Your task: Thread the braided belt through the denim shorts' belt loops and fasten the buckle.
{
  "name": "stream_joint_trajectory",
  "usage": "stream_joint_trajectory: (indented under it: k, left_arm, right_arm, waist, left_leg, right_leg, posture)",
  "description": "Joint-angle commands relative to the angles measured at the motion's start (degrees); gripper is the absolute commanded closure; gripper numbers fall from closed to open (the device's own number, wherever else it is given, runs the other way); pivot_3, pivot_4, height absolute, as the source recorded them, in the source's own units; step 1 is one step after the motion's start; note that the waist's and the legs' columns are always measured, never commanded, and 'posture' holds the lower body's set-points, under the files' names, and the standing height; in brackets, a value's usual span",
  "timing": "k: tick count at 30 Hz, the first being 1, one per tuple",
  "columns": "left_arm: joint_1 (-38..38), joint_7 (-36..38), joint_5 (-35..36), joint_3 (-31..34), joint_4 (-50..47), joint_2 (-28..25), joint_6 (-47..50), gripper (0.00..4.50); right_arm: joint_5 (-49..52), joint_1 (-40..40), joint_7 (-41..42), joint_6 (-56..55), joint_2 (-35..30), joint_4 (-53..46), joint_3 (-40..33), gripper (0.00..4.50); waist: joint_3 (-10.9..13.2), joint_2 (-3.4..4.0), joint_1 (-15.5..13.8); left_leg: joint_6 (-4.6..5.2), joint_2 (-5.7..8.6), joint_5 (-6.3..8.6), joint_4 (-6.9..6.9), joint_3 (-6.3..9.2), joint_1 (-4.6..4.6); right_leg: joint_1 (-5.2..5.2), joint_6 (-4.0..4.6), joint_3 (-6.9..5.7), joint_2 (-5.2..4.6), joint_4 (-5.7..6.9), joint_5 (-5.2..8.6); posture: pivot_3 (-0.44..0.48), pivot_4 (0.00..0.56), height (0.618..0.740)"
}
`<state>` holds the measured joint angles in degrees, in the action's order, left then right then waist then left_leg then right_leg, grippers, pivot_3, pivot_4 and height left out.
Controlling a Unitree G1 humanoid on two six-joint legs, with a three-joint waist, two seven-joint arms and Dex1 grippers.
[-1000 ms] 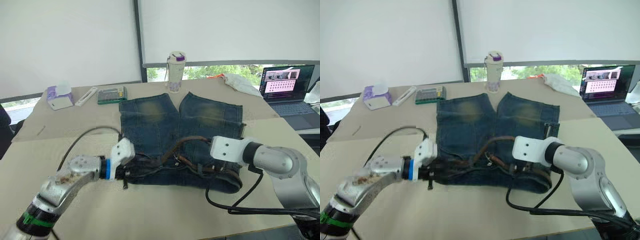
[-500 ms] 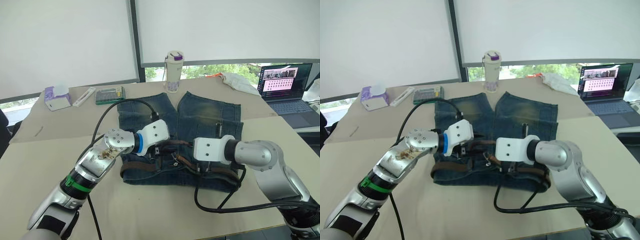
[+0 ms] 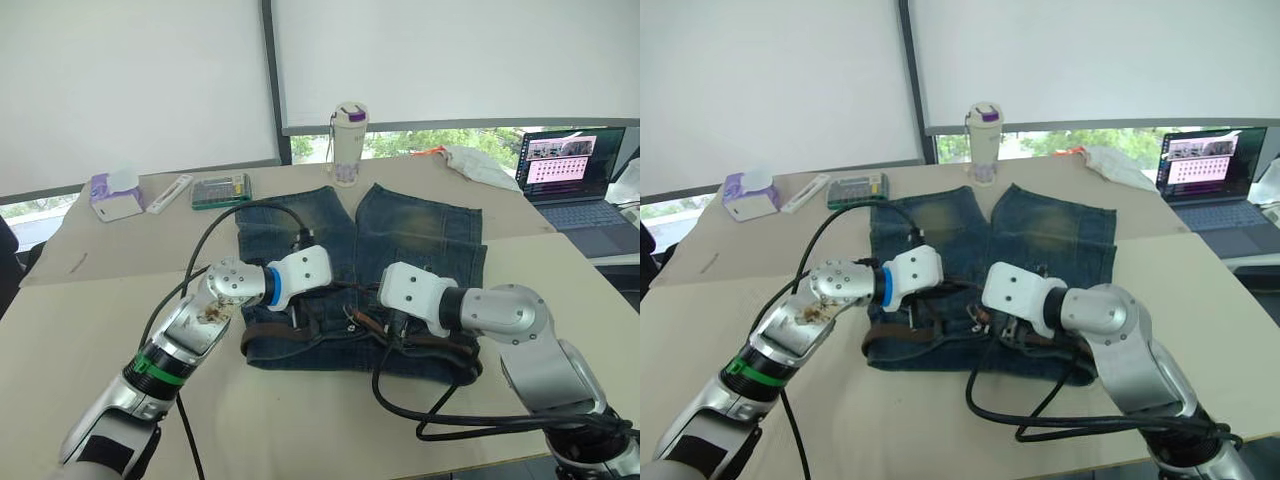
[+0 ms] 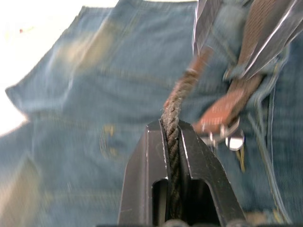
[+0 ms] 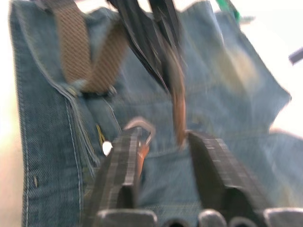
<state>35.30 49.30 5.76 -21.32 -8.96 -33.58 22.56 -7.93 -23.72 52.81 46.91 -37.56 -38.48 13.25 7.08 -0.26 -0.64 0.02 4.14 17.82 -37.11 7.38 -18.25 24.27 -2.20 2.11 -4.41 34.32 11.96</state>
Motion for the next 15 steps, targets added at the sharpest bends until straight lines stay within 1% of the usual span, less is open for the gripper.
stream_joint_trajectory:
  k: [1,5,8,12,13,15]
  left_arm:
    - [-1.79,-1.51,-1.45,2.40,-1.23,-0.60,0.02,4.50]
    - [-4.33,-1.94,-2.18,2.67,-2.35,-0.66,0.49,4.50]
    - [-6.18,-2.33,-2.62,2.80,-3.65,-0.96,1.23,4.50]
    - [-7.11,-3.61,-2.36,4.14,-4.54,-0.41,3.62,4.50]
    - [-7.26,-3.85,-2.36,4.39,-4.66,-0.35,3.91,4.50]
    - [-7.68,-4.19,-2.17,4.98,-4.91,-0.36,4.57,4.50]
  right_arm:
    - [0.11,1.21,-1.24,-0.33,-1.60,-0.28,2.26,2.06]
    - [0.20,1.39,-2.53,-1.46,-1.42,1.58,4.89,2.06]
    - [-0.90,1.20,-4.03,-2.93,-0.99,4.94,7.50,2.06]
    - [-2.46,0.46,-6.37,-3.64,-0.70,8.77,9.16,2.06]
    - [-2.68,0.47,-6.72,-3.67,-0.80,9.18,9.26,2.57]
    - [-2.71,0.69,-7.22,-3.22,-0.58,9.63,9.19,3.20]
  waist:
    - [0.00,0.00,-0.09]
    - [0.00,0.00,0.06]
    - [-0.01,-0.01,0.06]
    - [-0.01,-0.01,-0.05]
    - [-0.01,-0.01,-0.04]
    - [-0.01,0.00,-0.01]
  left_leg:
    - [0.00,0.01,0.00,-0.01,0.00,-0.01]
    - [0.00,0.01,0.00,-0.03,-0.01,0.00]
    - [0.00,0.00,0.00,-0.02,-0.01,0.02]
    - [0.00,0.01,0.00,-0.04,-0.01,0.01]
    - [0.00,0.02,0.00,-0.05,-0.01,0.01]
    - [0.00,0.02,0.00,-0.06,-0.01,0.01]
  right_leg:
    - [0.00,0.00,-0.01,-0.01,0.00,0.00]
    - [-0.01,0.00,-0.01,0.00,-0.01,0.00]
    - [-0.02,0.00,-0.02,0.00,0.00,0.00]
    - [-0.01,0.00,-0.02,-0.01,0.00,0.00]
    - [-0.01,0.00,-0.02,-0.02,0.01,0.00]
    - [-0.01,0.00,-0.01,-0.01,0.01,0.00]
  posture:
    - [0.000,0.150,0.740]
    - [0.000,0.150,0.740]
    - [0.000,0.150,0.740]
    - [0.000,0.150,0.740]
    - [0.000,0.150,0.740]
    - [0.000,0.150,0.740]
